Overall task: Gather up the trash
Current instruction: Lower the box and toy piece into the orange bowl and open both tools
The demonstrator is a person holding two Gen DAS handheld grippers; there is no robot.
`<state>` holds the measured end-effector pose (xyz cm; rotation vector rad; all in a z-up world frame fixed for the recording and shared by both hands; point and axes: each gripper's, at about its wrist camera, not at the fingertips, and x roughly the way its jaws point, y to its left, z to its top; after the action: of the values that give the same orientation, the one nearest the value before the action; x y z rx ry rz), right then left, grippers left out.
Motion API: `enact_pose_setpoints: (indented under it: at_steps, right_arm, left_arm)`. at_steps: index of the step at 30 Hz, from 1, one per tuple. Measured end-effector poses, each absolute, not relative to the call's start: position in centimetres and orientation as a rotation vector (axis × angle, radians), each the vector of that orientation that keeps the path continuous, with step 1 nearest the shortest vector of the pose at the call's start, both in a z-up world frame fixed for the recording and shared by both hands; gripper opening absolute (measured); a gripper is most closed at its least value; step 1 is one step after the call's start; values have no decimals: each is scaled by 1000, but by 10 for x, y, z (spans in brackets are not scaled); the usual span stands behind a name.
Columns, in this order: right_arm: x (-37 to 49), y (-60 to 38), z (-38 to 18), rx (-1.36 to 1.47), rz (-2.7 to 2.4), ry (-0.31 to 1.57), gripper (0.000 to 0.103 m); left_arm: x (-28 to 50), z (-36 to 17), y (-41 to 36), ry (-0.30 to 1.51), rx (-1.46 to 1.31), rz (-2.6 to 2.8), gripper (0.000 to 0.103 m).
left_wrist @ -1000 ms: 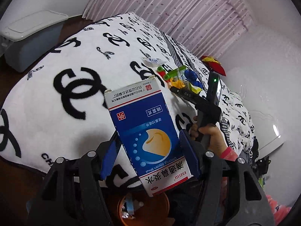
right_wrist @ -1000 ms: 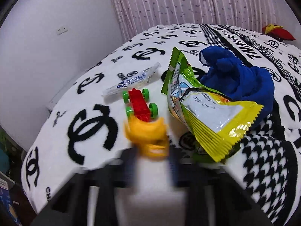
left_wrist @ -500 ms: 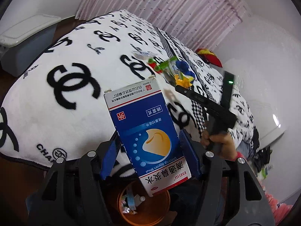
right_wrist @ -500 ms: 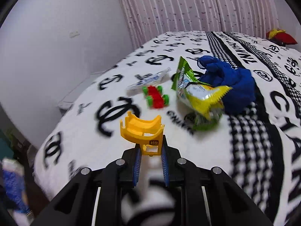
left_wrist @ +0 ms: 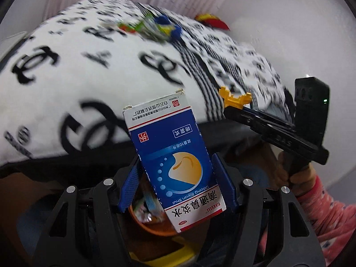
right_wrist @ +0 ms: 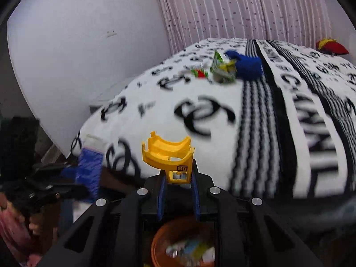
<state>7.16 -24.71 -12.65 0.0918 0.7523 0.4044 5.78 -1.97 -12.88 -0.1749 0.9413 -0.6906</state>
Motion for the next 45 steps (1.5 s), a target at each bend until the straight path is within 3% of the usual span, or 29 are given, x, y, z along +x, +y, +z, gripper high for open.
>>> enact_pose_setpoints:
  at_steps: [9, 21, 22, 23, 24, 28, 45]
  right_arm:
    - [25, -270, -207, 153, 304, 936, 19]
    - [26, -276, -286, 256, 259, 1112, 22]
    - [27, -276, -290, 261, 260, 1122, 28]
    - [27, -275, -292, 266, 257, 1126, 46]
    - [26, -275, -292, 265, 254, 1119, 52]
    - [26, -275, -290, 279, 236, 1104, 64]
    - [24, -280, -278, 307, 224, 1072, 72]
  left_arm:
    - [43, -209, -66, 1097, -65, -730, 62]
    - [54, -308, -96, 1327, -15, -635, 63]
    - [55, -311, -96, 1341, -20, -626, 68]
    - [54, -314, -94, 1355, -27, -617, 73]
    - [55, -315, -93, 1359, -37, -611, 75]
    - [55, -315, -91, 1346, -37, -587, 84]
    - [54, -297, -80, 1286, -32, -534, 84]
